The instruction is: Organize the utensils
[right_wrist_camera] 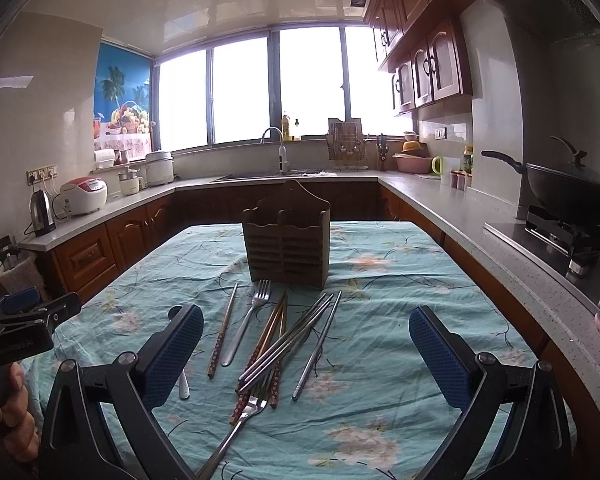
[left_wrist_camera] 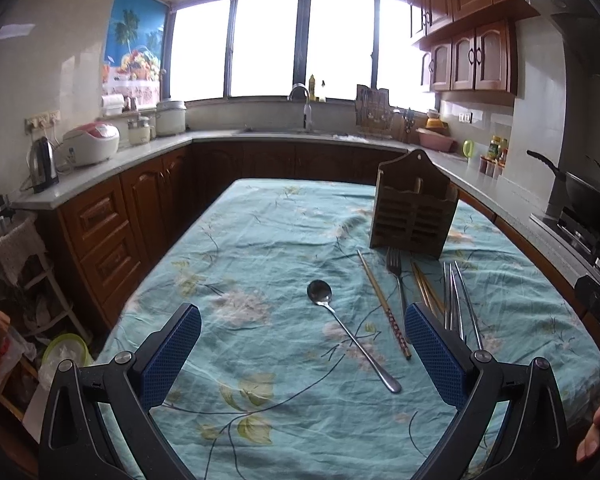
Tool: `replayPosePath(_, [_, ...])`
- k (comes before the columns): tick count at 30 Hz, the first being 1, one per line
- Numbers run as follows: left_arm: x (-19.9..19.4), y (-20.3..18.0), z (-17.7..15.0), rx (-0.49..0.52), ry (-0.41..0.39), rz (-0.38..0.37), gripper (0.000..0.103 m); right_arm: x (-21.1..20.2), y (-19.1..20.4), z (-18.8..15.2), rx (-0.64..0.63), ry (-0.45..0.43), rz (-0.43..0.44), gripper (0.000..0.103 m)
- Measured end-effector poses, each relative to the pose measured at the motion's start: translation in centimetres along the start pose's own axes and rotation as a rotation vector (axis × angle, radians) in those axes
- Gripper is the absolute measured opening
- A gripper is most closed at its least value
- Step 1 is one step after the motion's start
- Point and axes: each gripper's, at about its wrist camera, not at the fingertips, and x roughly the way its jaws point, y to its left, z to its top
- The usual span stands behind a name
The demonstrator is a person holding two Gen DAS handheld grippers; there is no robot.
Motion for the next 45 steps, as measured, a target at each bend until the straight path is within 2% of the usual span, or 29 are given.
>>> replayPosePath(8, [4.8,1.1,2.2,-0.004,0.126,-0.017,0.100,3.2,-1.7,0.2,0.046,0.080,0.020,0.103])
replayPosePath(15, [10.3,1.2,4.1,0.007,0.237,-0.031,0.095,7.9,-3.6,0.2,0.116,0.193,0.038,0.103])
replayPosePath(17, [11.7,1.1,4.5,0.009,0.263,-0.038,0.092,9.4,-4.0,0.1,0.121,0.226,0.031,0.100])
replayPosePath(20, [14.0,1.2,5.0,0.010,0.300,-0.035,0.086,12.3,-4.8,0.1,0.147,0.291,0.025,0.086])
replayPosePath(22, [15.1,1.2,5.3,0.007,0.323,-0.042,0.082,14.8,-5.5,0.1,0.166,0.347,0.015,0.071])
replayPosePath(28, [17.8,0.5,5.7,0.032,0.381,-0.056,0.077,20.7,-6.7,-0.6,0.223,0.480,0.031,0.040])
replayPosePath(33, [19.8,0.6,5.9,0.035,0.417,-0.055,0.072,24.1,-7.0,-1.0,0.229,0.541,0.047,0.032])
replayPosePath(35, [20.4,0.6,5.9,0.031,0.432,-0.060,0.065,25.2,-7.1,-1.1,0.230,0.558,0.045,0.031])
replayPosePath(37, [21.4,0.4,5.6,0.029,0.452,-0.072,0.054,26.3,-7.1,-1.1,0.218,0.570,0.043,0.028])
replayPosePath(39, [22.8,-0.2,5.4,0.030,0.469,-0.070,0.048,27.3,-7.0,-1.2,0.203,0.585,0.036,0.026])
replayPosePath(41, [23.1,-0.6,5.3,0.063,0.453,-0.057,0.046,28.2,-6.9,-1.5,0.193,0.607,0.034,0.020])
replayPosePath(43, [23.2,-1.0,5.2,0.081,0.443,-0.053,0.033,28.6,-6.8,-1.4,0.171,0.599,0.027,0.017])
replayPosePath(45, [23.2,-1.2,5.2,0.083,0.437,-0.062,0.032,29.2,-6.6,-1.3,0.150,0.603,0.020,0.016])
